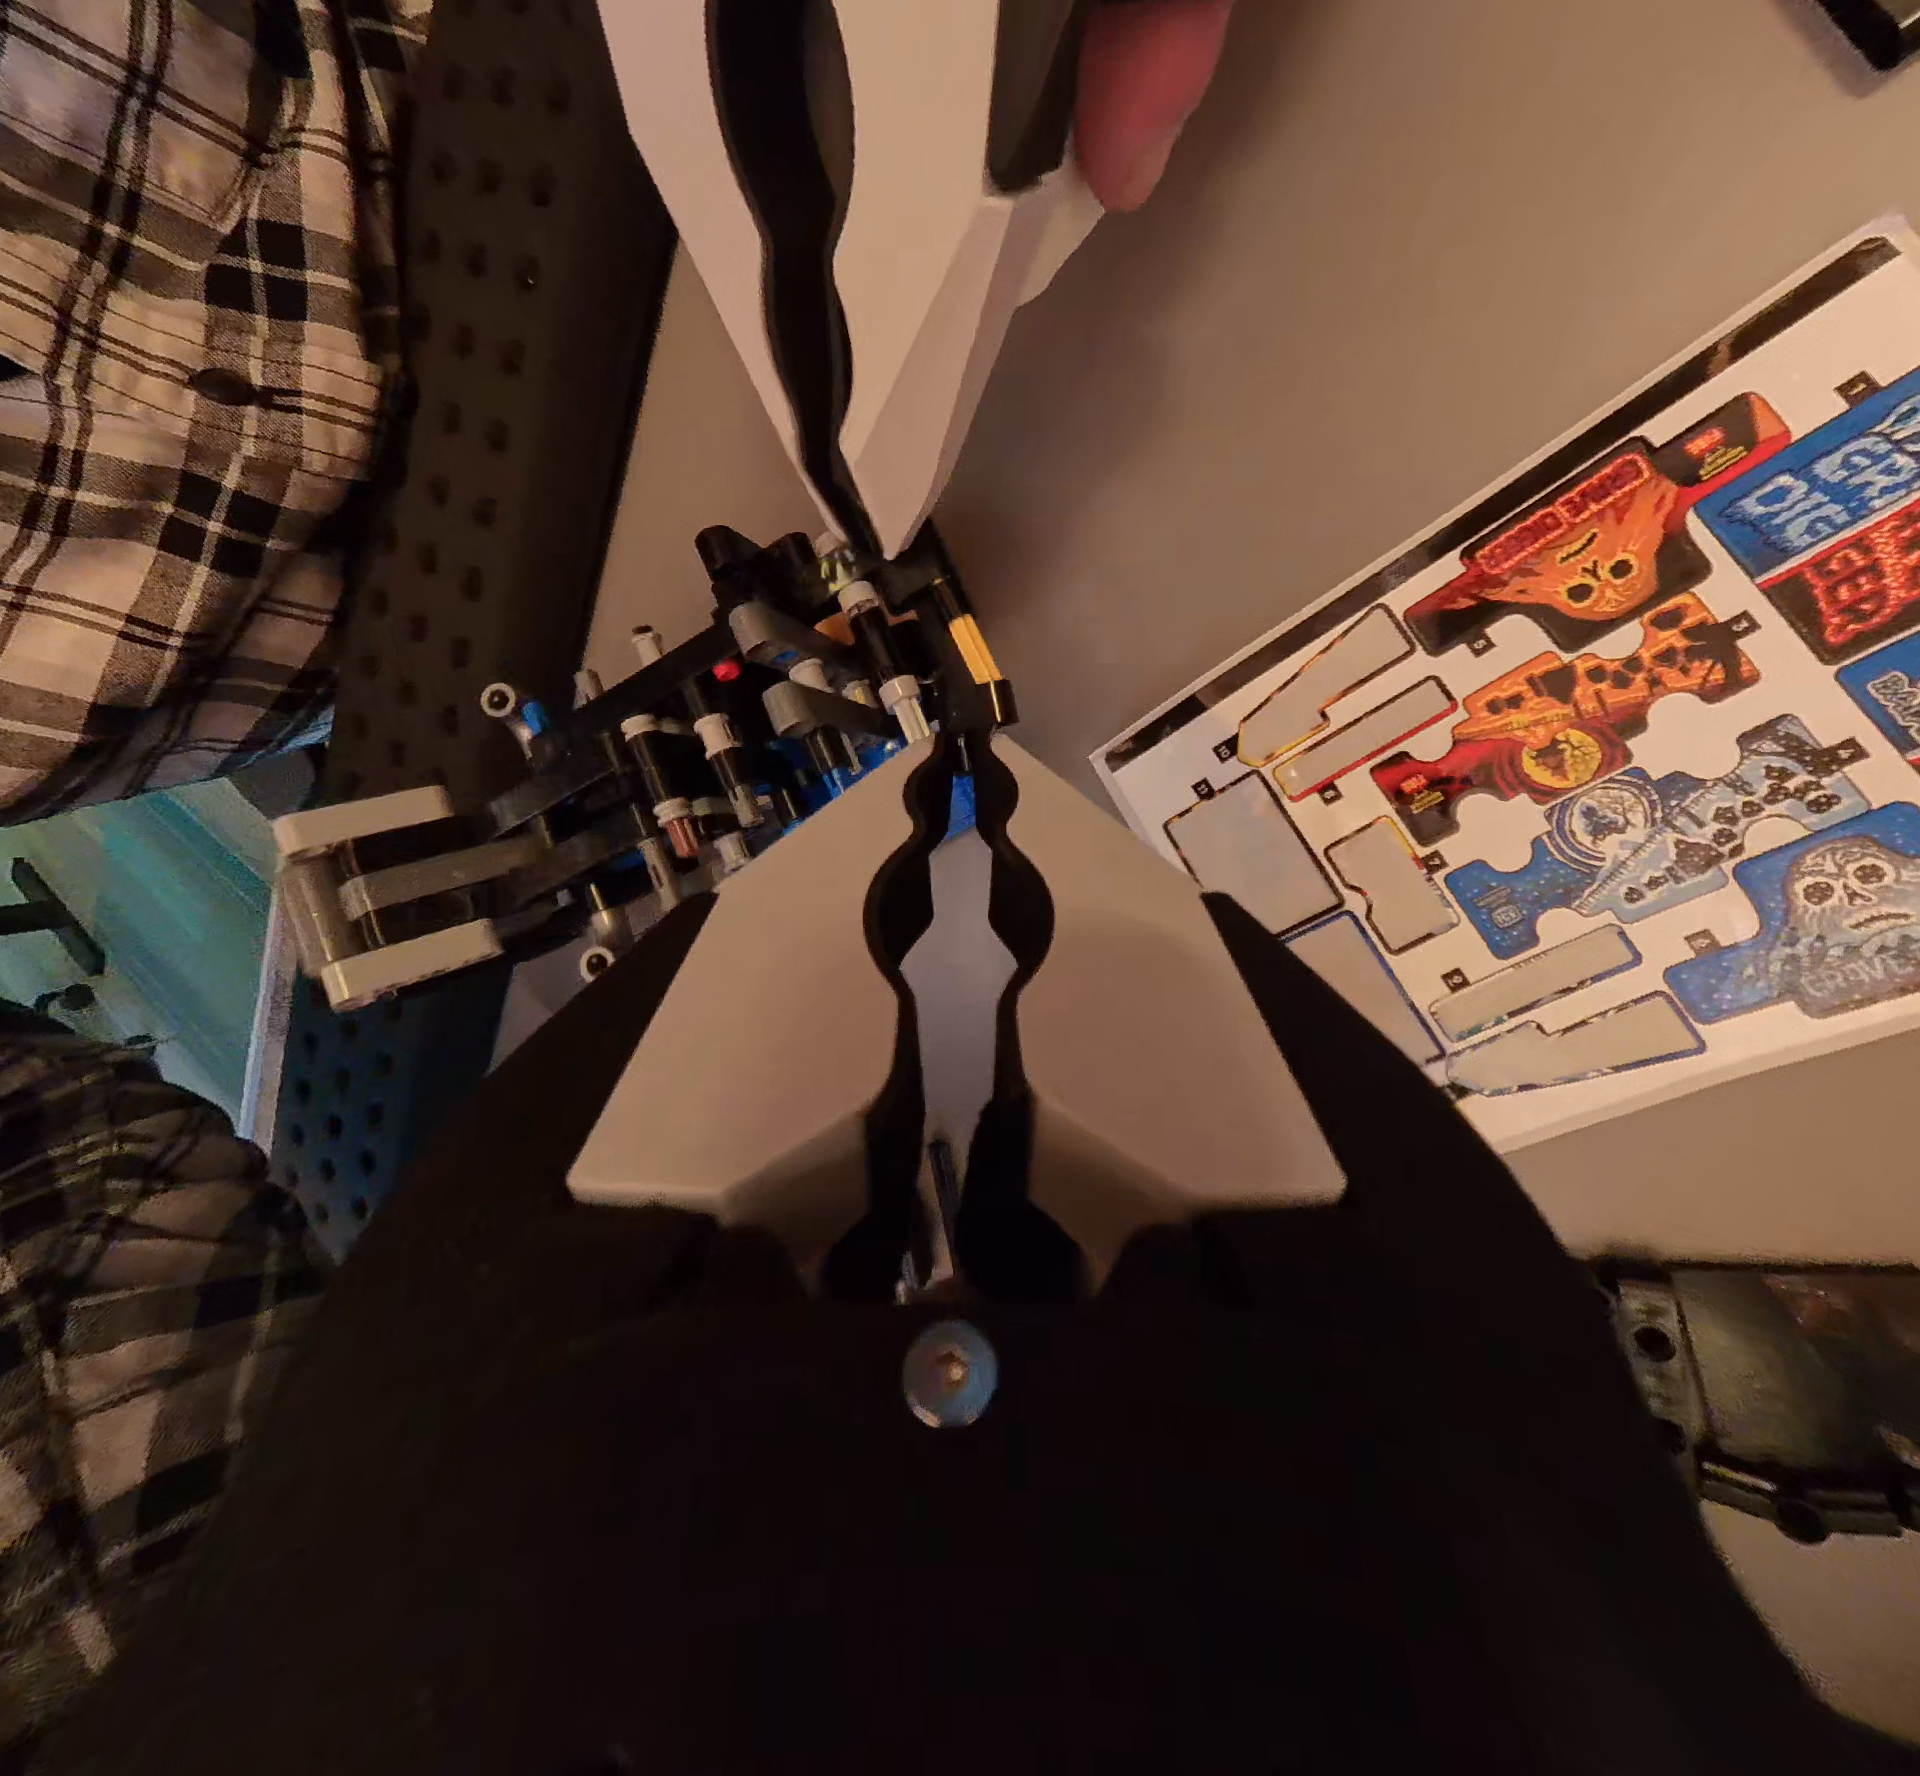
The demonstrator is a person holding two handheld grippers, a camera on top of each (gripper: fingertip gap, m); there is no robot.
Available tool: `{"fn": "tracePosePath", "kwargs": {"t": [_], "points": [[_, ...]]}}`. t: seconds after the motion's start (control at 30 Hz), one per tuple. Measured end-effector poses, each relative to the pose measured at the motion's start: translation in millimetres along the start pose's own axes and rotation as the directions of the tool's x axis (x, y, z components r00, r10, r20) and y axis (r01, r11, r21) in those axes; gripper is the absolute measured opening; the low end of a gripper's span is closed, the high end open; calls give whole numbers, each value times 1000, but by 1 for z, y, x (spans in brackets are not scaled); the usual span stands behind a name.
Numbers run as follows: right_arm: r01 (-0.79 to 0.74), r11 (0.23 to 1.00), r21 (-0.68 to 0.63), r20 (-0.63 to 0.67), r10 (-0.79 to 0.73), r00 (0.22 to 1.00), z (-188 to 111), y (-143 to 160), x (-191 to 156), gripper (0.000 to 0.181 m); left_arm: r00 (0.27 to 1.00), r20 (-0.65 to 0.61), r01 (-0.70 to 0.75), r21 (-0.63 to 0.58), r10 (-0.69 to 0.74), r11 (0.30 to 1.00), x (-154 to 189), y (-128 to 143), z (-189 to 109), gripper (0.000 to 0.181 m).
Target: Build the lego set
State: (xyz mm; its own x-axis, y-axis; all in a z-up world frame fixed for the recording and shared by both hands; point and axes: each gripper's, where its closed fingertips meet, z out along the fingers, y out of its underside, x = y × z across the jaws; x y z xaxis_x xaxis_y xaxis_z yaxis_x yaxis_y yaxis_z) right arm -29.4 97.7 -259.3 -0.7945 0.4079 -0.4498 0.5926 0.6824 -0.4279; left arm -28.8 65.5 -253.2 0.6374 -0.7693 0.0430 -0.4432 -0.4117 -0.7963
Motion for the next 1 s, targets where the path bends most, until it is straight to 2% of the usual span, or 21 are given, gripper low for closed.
{"fn": "tracePosePath", "kwargs": {"t": [0.1,0.23,0.3,0.43,0.5,0.57,0.6,0.83,1.0], "points": [[2,1000,29,6,-2,1000,2,-4,-3,2,999,33,0,4,-1,1000,-5,-3,-1,0],[9,998,59,-16,-8,1000,3,-6,-4,2,1000,13,19,14,-19,1000,3,-11,-7,25],[12,998,68,-18,-11,1000,3,-5,-4,2,999,22,33,-27,-32,999,4,-7,-11,41],[22,998,64,-13,-21,1000,4,-6,-6,2,1000,17,15,-196,-12,980,22,12,-5,61],[26,997,67,-10,-25,1000,5,-7,-7,1,1000,28,1,-253,6,968,24,18,-1,52],[29,997,71,-6,-28,1000,6,-8,-8,1,999,45,4,-252,8,968,20,16,3,33],[32,997,69,-6,-31,999,6,-8,-8,1,999,36,-4,-247,13,969,21,16,4,30],[71,997,40,-21,-70,997,4,-4,-11,1,998,40,-43,-230,53,972,18,14,6,24],[104,995,2,20,-104,994,4,-2,-13,1,994,31,-91,-236,101,967,19,13,7,23]]}}
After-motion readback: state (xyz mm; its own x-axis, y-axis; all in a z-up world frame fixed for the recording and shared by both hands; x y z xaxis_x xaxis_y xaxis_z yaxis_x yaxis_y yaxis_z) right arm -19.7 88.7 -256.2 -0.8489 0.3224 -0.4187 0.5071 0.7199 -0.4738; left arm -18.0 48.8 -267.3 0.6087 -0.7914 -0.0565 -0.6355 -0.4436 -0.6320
